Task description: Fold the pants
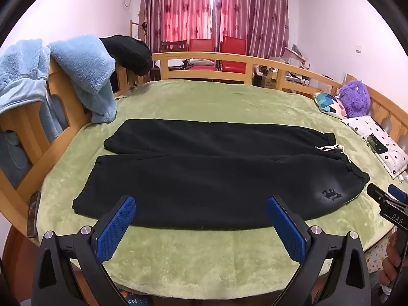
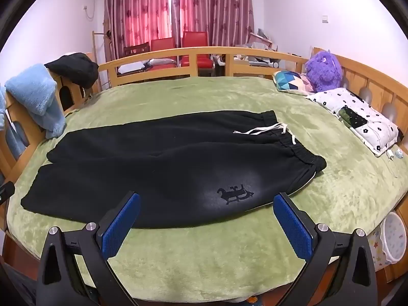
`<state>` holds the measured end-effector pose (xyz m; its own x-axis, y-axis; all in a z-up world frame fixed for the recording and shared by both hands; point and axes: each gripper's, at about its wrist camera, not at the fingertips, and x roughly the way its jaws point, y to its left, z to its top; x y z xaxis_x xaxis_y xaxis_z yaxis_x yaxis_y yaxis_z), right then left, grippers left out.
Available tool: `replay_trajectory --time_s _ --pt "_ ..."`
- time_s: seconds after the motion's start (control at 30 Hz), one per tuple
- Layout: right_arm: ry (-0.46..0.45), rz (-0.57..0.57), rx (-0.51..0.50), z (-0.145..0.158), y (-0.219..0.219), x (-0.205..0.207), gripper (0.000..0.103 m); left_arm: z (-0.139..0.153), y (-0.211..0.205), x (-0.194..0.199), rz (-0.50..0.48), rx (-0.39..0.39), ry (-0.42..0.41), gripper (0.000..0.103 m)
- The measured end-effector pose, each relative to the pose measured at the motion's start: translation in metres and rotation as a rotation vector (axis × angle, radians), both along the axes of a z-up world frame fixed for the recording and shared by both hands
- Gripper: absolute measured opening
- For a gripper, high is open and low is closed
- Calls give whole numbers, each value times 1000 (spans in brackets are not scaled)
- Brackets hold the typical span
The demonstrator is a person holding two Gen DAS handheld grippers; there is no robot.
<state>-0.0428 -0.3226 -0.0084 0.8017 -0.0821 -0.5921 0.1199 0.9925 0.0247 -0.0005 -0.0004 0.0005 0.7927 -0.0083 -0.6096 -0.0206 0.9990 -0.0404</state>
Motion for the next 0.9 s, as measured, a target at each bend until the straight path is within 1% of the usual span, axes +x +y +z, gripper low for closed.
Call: replay_trajectory --time_s 0.2,0.23,0.33,0.4,0.6,0.77,0.9 --pt "-2 -4 5 1 1 -1 102 -1 -2 0 -13 14 -18 103" --pt "-5 -4 5 1 -1 -2 102 3 -5 -1 -11 29 -25 103" --pt "-8 -5 4 0 -1 0 102 4 -10 -2 -10 22 -23 103" --pt "-15 -8 13 1 -4 -2 102 3 -7 -1 -10 13 -24 103" --pt "-12 2 -3 7 0 -5 102 5 -4 -4 -14 -5 -35 103" --pt "-8 6 -14 4 3 -5 102 7 -5 -4 -14 -13 -25 103" --pt "-2 5 -2 2 1 -4 102 10 -5 -6 -14 -20 -31 103"
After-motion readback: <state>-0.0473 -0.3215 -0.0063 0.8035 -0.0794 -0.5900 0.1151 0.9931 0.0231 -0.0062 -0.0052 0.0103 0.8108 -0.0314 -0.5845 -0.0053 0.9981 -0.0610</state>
